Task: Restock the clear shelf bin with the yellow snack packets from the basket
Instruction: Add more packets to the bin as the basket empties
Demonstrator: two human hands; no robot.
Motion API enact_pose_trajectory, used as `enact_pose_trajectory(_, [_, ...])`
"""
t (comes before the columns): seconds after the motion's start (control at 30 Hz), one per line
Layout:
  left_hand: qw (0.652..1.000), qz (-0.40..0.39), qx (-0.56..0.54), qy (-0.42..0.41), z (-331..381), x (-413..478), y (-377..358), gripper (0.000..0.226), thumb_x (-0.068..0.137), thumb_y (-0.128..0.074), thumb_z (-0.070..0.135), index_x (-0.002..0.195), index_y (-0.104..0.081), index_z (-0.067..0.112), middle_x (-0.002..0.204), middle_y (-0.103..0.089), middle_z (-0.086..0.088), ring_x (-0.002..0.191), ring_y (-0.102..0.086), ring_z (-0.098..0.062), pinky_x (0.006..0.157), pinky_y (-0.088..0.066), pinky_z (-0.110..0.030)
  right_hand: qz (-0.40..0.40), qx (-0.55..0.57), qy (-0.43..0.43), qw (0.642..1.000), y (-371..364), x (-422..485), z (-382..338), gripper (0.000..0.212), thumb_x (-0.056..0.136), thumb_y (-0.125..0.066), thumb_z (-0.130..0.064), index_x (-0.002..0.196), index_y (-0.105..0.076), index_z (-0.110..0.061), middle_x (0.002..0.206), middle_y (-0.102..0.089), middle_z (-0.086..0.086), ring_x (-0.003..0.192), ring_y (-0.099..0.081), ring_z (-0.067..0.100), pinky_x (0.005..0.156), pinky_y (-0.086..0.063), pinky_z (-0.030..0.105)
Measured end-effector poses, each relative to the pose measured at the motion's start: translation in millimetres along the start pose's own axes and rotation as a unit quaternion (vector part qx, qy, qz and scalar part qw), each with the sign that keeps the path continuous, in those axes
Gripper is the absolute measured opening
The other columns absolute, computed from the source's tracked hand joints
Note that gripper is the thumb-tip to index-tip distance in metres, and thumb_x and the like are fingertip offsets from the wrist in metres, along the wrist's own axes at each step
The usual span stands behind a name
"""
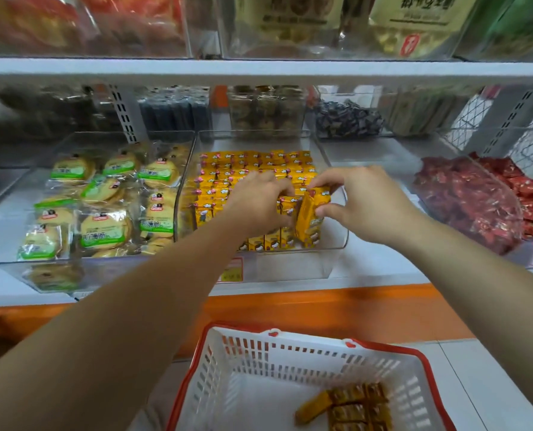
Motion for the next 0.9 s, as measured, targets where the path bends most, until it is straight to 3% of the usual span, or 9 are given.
enact_pose_trajectory(0.27, [0.997, 0.063, -0.036, 0.038, -23.2, -4.1, -8.4, 0.053, 0.072, -0.081, 0.061, 0.119, -0.065, 0.043, 0.106, -0.038, 0.011, 0.107, -0.037, -0.016, 0.089, -0.038, -0.037, -0.066, -0.126, -0.008, 0.990, -20.3, 55.2, 2.8, 0.049, 0.075, -0.085, -0.035, 0.120, -0.066, -0.032, 0.119, -0.069, 0.001, 0.112, -0.061, 0.027, 0.095, -0.050, 0.043])
enact_pose_trajectory(0.4, [0.996, 0.064, -0.041, 0.038, -23.1, -4.9, -10.1, 0.054, 0.072, -0.081, 0.062, 0.120, -0.065, 0.042, 0.111, -0.043, 0.008, 0.115, -0.040, -0.021, 0.093, -0.040, -0.039, -0.036, -0.210, 0.020, 0.977, -29.9, 58.3, -2.0, 0.041, 0.076, -0.082, -0.041, 0.113, -0.064, -0.037, 0.108, -0.071, -0.001, 0.109, -0.061, 0.028, 0.091, -0.045, 0.041])
enact_pose_trajectory(0.63, [0.996, 0.064, -0.034, 0.051, -21.3, -5.8, -11.4, 0.058, 0.073, -0.080, 0.060, 0.125, -0.063, 0.040, 0.119, -0.051, 0.003, 0.117, -0.042, -0.023, 0.095, -0.041, -0.039, -0.097, -0.324, 0.039, 0.940, -48.2, 60.3, -7.9, 0.025, 0.080, -0.076, -0.046, 0.102, -0.070, -0.037, 0.091, -0.063, -0.008, 0.099, -0.056, 0.021, 0.082, -0.022, 0.041])
enact_pose_trajectory(0.7, [0.997, 0.053, -0.024, 0.055, -17.8, -7.5, -9.9, 0.058, 0.076, -0.079, 0.059, 0.127, -0.061, 0.040, 0.123, -0.051, 0.002, 0.119, -0.042, -0.024, 0.097, -0.042, -0.040, -0.120, -0.328, 0.037, 0.936, -47.6, 58.8, -7.0, 0.026, 0.080, -0.074, -0.049, 0.101, -0.069, -0.033, 0.087, -0.063, -0.009, 0.095, -0.056, 0.019, 0.081, -0.022, 0.040])
enact_pose_trajectory(0.77, [0.998, 0.034, -0.015, 0.056, -14.1, -10.3, -5.4, 0.058, 0.080, -0.076, 0.056, 0.132, -0.058, 0.037, 0.129, -0.052, -0.001, 0.123, -0.043, -0.025, 0.100, -0.043, -0.041, -0.141, -0.301, 0.026, 0.943, -43.9, 53.9, -7.9, 0.038, 0.077, -0.074, -0.055, 0.107, -0.067, -0.032, 0.095, -0.065, -0.006, 0.103, -0.056, 0.021, 0.087, -0.026, 0.040])
enact_pose_trajectory(0.9, [0.997, 0.017, -0.032, 0.062, -2.0, -26.8, 31.5, 0.053, 0.087, -0.071, 0.052, 0.134, -0.058, 0.030, 0.134, -0.054, -0.003, 0.127, -0.045, -0.026, 0.105, -0.043, -0.043, -0.056, -0.179, 0.013, 0.982, -17.7, 24.5, -18.6, 0.046, 0.078, -0.073, -0.045, 0.122, -0.064, -0.033, 0.123, -0.064, -0.001, 0.119, -0.054, 0.025, 0.098, -0.040, 0.039])
Point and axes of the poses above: each hand's wrist, its own x-axis towards the middle knuckle, its own y-axis out of the back of the hand, z = x × y, the point moved 3 cm from there along x, towards the middle knuckle
